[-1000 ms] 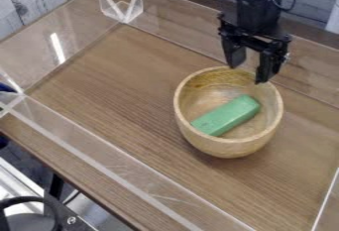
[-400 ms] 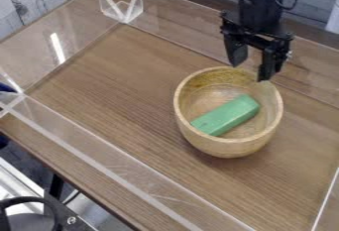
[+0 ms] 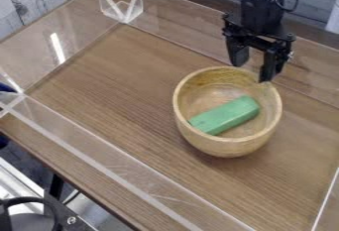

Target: Put the green block in the brown bowl

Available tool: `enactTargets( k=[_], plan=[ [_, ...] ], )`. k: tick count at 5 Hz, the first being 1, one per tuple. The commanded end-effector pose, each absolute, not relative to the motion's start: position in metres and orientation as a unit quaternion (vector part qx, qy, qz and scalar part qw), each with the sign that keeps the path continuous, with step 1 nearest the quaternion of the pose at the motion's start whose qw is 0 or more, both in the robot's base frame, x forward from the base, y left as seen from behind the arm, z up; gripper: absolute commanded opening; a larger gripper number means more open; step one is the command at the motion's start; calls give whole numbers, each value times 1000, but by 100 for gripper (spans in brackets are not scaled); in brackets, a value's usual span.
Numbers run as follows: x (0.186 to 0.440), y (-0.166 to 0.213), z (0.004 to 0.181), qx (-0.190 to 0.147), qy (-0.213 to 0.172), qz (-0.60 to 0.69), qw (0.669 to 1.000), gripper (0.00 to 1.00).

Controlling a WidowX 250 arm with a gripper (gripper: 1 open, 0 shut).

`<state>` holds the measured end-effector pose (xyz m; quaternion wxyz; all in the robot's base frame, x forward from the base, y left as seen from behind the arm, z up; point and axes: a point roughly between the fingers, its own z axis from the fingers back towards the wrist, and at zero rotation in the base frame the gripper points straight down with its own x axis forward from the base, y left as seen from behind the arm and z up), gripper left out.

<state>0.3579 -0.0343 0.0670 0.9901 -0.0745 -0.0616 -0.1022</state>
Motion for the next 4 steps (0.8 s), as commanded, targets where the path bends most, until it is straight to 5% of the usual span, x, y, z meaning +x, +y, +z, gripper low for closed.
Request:
enactTargets(
  k=[1, 4],
  plan=[
    [370, -33, 81, -70, -91, -103, 988, 100],
    [375, -34, 71, -67, -86, -100, 989, 100]
  ],
)
